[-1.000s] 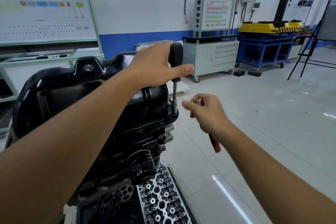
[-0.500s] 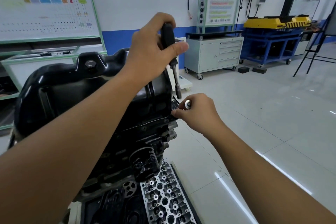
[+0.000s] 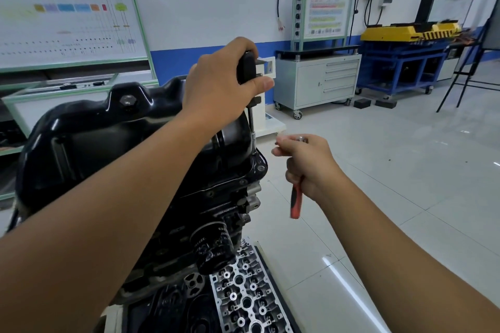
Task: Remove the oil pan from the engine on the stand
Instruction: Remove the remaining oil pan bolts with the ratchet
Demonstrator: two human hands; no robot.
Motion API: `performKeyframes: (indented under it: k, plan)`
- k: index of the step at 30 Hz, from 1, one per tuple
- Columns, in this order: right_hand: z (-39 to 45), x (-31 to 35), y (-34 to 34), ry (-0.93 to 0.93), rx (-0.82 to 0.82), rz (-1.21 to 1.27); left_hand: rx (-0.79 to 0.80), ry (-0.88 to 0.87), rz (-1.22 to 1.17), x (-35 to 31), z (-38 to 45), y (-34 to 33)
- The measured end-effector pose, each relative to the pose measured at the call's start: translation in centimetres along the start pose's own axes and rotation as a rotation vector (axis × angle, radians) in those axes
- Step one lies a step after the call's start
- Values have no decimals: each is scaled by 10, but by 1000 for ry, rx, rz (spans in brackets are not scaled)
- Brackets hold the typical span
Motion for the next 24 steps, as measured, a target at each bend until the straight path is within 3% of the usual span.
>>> performKeyframes:
  k: [8,14,20,24]
  plan:
    - [8,-1,6,-375,6,812,216,54,-137,-1,25,6]
    - [8,-7,6,-439,-36,801,241,62,-146,4,36,9]
    - [9,-10,8,-430,-67,953,313,100,-209,4,46,7]
    - [11,-1,8,-418,23,902,350,28,-225,5,45,10]
Point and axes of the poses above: each hand's wrist, its own z-axis towards the middle knuckle, its own y-axis out of the back of the hand, x = y × z, the point moved 1 cm from there along z, towards the middle knuckle, and after that the axes turned 4 degrees about x, right-handed, at the moved point
